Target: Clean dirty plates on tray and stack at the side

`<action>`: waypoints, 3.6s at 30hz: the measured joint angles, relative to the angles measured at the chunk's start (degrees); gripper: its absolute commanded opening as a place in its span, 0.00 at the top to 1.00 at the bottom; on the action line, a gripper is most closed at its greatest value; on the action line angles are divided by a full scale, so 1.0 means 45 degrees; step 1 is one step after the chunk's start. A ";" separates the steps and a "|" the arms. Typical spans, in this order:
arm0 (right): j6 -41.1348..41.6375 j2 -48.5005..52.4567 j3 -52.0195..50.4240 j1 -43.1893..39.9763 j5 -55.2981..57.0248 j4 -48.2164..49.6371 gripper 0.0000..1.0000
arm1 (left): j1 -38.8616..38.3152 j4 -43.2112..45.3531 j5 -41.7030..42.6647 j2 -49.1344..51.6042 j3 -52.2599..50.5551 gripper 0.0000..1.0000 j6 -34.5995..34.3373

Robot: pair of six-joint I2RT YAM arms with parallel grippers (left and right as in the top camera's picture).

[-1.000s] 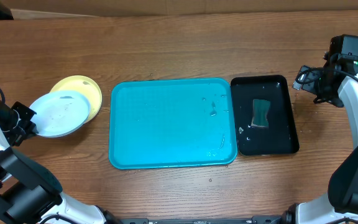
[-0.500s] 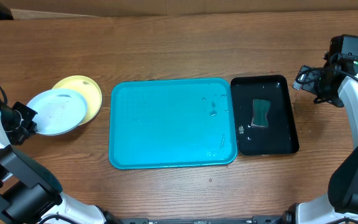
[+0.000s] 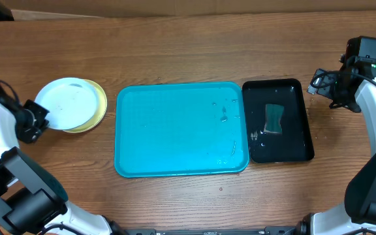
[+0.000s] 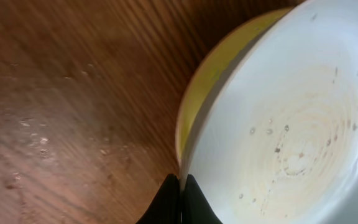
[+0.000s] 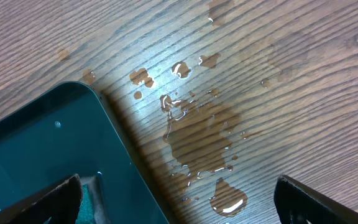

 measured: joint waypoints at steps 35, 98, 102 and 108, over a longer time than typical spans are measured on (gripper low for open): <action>-0.0005 0.0000 0.0000 0.0000 -0.0005 -0.0005 0.00 | -0.4833 -0.1622 0.3653 -0.0277 0.3313 0.00 0.2482; -0.0486 -2.0079 -0.7310 0.4512 0.1180 1.0282 0.00 | -0.5906 -0.1622 0.3512 -0.0277 0.3313 0.00 0.2482; -0.0573 -2.1245 -1.0355 0.4027 0.0797 1.2755 0.00 | -0.5906 -0.1617 0.3512 -0.0277 0.3313 0.00 0.2482; -0.0534 -2.1872 -1.4596 0.3337 0.0253 1.5645 0.00 | -0.5906 -0.1622 0.3512 -0.0277 0.3313 0.00 0.2482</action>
